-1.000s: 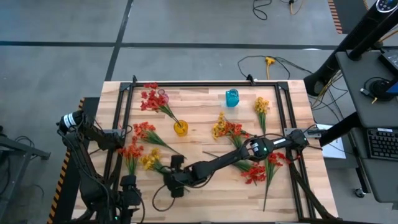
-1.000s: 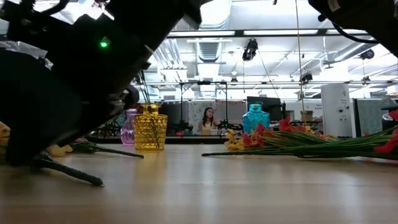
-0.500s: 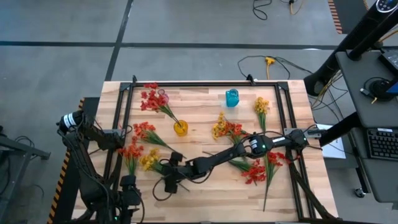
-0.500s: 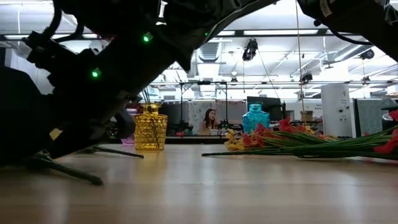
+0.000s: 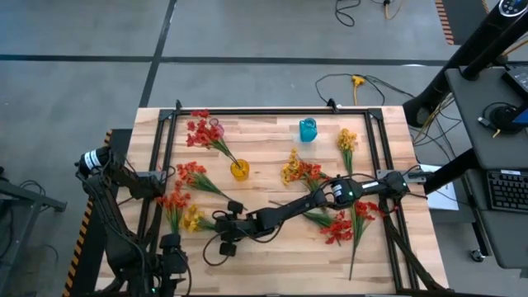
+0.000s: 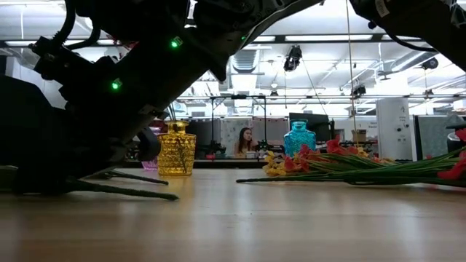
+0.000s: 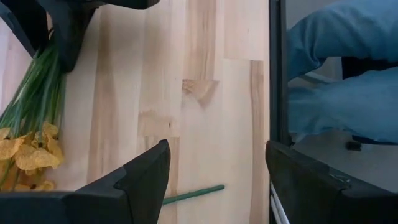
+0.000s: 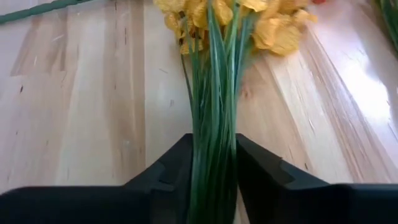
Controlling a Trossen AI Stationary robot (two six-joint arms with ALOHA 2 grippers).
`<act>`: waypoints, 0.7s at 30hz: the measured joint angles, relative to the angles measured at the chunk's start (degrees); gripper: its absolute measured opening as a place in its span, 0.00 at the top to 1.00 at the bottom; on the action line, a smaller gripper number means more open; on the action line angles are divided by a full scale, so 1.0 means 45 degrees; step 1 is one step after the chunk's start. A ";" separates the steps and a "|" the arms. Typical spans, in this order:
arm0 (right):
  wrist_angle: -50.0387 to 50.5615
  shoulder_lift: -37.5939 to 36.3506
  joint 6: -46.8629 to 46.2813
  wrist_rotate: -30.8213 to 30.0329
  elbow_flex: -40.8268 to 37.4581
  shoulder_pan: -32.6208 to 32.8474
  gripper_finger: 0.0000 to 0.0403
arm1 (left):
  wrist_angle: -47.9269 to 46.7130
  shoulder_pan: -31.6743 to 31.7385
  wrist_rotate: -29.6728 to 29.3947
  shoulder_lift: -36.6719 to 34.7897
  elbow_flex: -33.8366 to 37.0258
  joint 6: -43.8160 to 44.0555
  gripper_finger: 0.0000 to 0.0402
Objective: Sort flowers into vase by color
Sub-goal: Put the left yellow flower into the blue vase
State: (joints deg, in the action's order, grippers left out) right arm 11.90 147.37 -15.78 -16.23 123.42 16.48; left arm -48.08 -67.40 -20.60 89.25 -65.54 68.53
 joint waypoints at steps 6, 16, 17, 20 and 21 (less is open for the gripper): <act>0.0924 -0.0309 0.0195 0.0141 -0.0010 0.0026 0.87 | 0.0425 0.0000 -0.0567 0.0000 0.0000 0.0005 0.39; 0.4083 -0.1928 0.1159 0.0270 -0.0842 0.0328 0.90 | 0.1280 0.0005 -0.2513 0.0000 -0.0117 -0.0648 0.39; 0.4013 -0.2205 0.1199 0.0237 -0.1234 0.0386 0.90 | 0.1484 0.0011 -0.2721 0.0000 -0.0176 -0.0836 0.39; 0.3567 -0.3333 0.1440 -0.0331 -0.2775 0.0572 0.90 | 0.2097 0.0181 -0.2968 -0.0005 -0.0415 -0.1352 0.39; 0.3204 -0.3848 0.1517 -0.0539 -0.3448 0.0620 0.90 | 0.2142 0.0253 -0.2943 -0.0005 -0.0547 -0.1449 0.39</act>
State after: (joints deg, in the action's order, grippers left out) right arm 26.32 130.06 -8.96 -18.65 107.90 19.27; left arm -38.44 -66.26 -33.84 89.23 -68.00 62.01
